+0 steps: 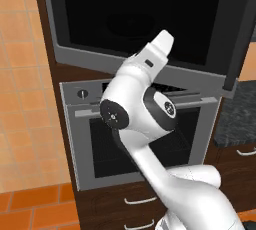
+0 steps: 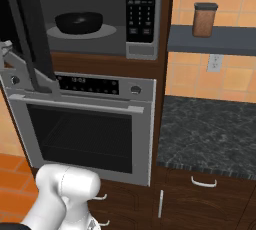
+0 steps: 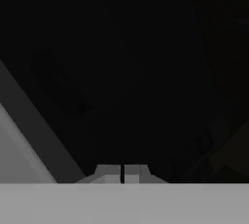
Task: Open the microwave, place the bowl with waffle inside the microwave, then close the microwave door and turn it on.
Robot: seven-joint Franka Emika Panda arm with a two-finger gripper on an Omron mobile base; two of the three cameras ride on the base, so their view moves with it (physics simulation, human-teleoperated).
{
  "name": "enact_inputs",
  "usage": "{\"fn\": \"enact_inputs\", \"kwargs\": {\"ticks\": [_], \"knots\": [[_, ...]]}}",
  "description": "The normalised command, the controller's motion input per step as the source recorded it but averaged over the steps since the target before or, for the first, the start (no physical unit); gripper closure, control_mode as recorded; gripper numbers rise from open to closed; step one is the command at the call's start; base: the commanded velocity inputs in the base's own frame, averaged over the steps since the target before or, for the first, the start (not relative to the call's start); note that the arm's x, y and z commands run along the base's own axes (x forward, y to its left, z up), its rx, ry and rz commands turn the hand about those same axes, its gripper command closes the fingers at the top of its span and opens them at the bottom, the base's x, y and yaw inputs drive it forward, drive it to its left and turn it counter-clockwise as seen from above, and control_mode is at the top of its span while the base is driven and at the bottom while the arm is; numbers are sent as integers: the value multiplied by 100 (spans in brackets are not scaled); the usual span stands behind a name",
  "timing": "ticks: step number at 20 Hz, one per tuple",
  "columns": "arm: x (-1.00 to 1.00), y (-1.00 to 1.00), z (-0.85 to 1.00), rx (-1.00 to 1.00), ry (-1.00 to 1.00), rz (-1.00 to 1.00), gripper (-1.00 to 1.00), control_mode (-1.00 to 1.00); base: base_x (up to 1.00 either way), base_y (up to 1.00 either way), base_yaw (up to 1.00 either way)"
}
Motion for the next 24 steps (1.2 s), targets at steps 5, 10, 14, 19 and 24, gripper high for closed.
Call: {"fn": "enact_inputs", "kwargs": {"ticks": [5, 10, 14, 19, 24], "knots": [[78, -24, 8, 4, 19, 19, 100, -100, 0, 0, 0], [53, -24, -4, 3, 2, 3, 100, -100, 0, 0, 0], [98, -5, -2, 20, 0, 19, 100, -100, 0, 0, 0], [100, -1, 0, 19, 4, 30, 100, -100, 0, 0, 0], [100, -10, 0, 18, 3, 23, 100, -100, 0, 0, 0]]}}
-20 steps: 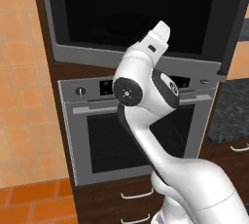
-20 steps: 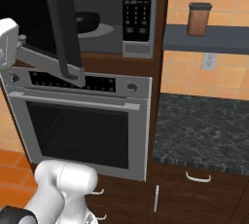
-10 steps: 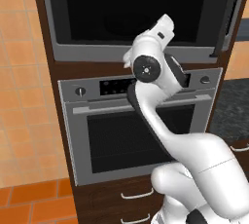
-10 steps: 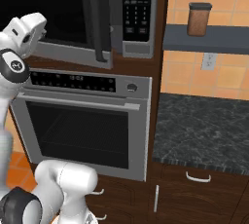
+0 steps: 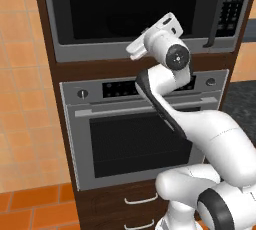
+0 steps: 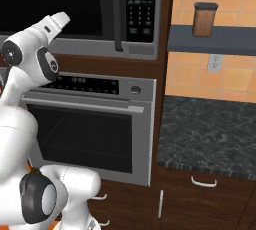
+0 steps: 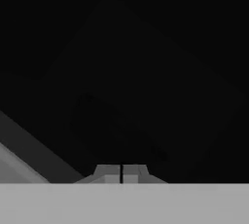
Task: Open the microwave, place the bowl with waffle inside the microwave, then close the microwave door and turn it on.
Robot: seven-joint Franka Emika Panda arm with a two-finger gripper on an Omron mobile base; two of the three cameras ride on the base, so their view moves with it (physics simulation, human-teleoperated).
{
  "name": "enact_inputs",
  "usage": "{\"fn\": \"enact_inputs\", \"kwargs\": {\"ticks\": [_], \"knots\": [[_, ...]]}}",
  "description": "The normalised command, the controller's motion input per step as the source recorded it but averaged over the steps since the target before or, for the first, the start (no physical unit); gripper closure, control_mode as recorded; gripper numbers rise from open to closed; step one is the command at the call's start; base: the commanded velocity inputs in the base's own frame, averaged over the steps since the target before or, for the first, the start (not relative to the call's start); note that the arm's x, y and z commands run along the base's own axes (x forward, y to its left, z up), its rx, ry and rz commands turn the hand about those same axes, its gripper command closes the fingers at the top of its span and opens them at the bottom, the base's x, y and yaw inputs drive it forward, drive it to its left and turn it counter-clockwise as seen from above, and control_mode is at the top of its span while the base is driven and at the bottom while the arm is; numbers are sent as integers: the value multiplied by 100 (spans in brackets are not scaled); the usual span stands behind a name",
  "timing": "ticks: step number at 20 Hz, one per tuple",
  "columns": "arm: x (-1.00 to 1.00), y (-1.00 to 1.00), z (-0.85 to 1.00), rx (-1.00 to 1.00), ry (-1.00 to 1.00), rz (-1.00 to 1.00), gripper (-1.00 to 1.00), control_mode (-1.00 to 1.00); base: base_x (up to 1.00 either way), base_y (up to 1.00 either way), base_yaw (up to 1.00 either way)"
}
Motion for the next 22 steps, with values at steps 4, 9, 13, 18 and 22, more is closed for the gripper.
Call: {"fn": "enact_inputs", "kwargs": {"ticks": [4, 9, 13, 18, 22], "knots": [[98, -8, 2, 7, 13, 20, 100, -100, 0, 0, 0], [-31, -79, 37, 0, 14, 19, 100, -100, 0, 0, 0], [-95, -91, 48, -8, 7, 12, 100, -100, 0, 0, 0], [-96, -91, 21, -7, 1, 12, 100, -100, 0, 0, 0], [-4, -54, -12, -4, 0, 0, 100, -100, 0, 0, 0]]}}
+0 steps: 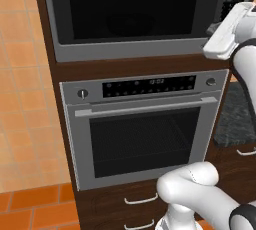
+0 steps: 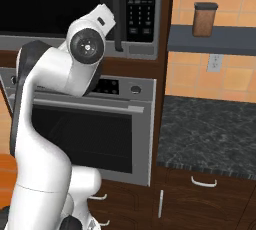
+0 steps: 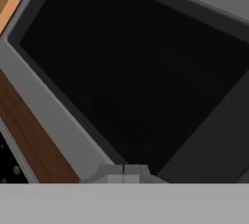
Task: Open the microwave, place the bowl with waffle inside the microwave, then close the microwave door and turn it on.
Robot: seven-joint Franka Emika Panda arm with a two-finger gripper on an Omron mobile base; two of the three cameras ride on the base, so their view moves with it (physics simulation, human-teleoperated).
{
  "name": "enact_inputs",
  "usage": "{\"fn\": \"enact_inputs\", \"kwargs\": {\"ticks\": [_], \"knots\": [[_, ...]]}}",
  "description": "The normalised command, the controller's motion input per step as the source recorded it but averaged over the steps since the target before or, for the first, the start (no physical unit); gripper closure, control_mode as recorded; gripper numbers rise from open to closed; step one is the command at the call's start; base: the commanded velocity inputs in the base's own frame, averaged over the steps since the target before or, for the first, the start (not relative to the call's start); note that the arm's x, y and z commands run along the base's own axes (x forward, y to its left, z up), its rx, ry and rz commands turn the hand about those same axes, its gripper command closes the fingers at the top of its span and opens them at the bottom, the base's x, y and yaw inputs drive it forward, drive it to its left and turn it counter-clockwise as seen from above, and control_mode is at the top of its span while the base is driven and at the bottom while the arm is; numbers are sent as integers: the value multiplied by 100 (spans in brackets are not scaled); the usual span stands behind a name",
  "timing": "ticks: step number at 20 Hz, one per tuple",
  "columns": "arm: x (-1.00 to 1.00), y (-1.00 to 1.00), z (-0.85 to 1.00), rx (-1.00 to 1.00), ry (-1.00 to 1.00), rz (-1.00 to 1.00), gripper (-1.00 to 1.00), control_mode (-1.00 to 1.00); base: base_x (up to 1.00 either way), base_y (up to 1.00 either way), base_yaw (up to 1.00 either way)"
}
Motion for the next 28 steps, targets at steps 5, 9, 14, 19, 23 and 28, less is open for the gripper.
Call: {"fn": "enact_inputs", "kwargs": {"ticks": [5, 9, 14, 19, 23, 28], "knots": [[3, -76, -12, -7, -1, 0, 100, -100, 0, 0, 0], [1, -81, -19, -5, 0, 0, 100, -100, 0, 0, 0], [10, -20, -11, 0, 0, 0, 100, -100, 0, 0, 0], [61, 0, -17, 0, 0, 0, 100, -100, 0, 0, 0], [73, -8, -23, 0, 0, 0, 100, -100, 0, 0, 0], [53, -32, 14, 6, -7, 0, 100, -100, 0, 0, 0]]}}
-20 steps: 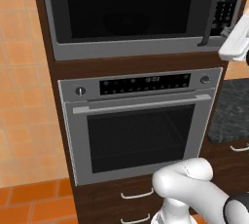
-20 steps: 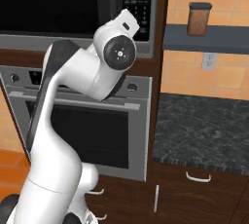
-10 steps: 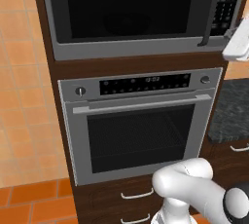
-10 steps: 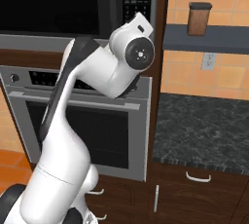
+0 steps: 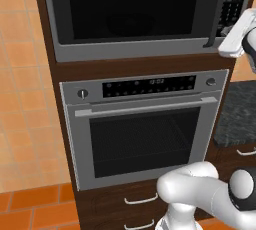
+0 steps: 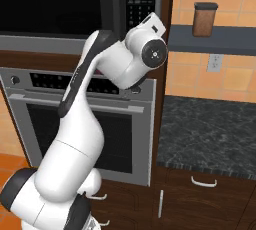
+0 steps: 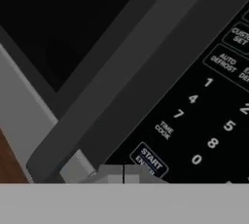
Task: Open the microwave, place the bowl with waffle inside the microwave, then close the microwave door and turn it on.
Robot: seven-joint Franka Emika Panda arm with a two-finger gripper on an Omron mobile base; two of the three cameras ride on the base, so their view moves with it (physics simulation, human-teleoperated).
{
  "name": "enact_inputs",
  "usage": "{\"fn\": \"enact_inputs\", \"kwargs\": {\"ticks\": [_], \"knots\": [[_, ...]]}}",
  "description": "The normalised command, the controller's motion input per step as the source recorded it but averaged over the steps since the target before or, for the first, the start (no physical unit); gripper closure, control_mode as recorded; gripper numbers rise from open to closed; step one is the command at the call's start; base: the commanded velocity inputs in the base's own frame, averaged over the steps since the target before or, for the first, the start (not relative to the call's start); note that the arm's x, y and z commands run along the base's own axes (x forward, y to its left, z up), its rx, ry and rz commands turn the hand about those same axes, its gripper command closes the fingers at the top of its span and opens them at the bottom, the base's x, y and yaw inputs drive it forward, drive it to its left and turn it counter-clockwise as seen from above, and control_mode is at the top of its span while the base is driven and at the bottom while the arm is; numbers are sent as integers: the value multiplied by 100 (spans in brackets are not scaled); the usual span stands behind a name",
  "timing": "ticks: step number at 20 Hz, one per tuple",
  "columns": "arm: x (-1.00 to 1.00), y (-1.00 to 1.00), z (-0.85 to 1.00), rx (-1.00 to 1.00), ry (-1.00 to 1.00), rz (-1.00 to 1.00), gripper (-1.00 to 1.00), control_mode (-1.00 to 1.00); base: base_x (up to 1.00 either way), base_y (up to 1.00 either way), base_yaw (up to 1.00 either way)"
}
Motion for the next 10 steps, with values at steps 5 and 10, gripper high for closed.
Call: {"fn": "enact_inputs", "kwargs": {"ticks": [5, 10], "knots": [[50, -7, 9, 4, -4, 0, 100, -100, 0, 0, 0], [61, 0, -28, 0, 0, 0, 100, -100, 0, 0, 0]]}}
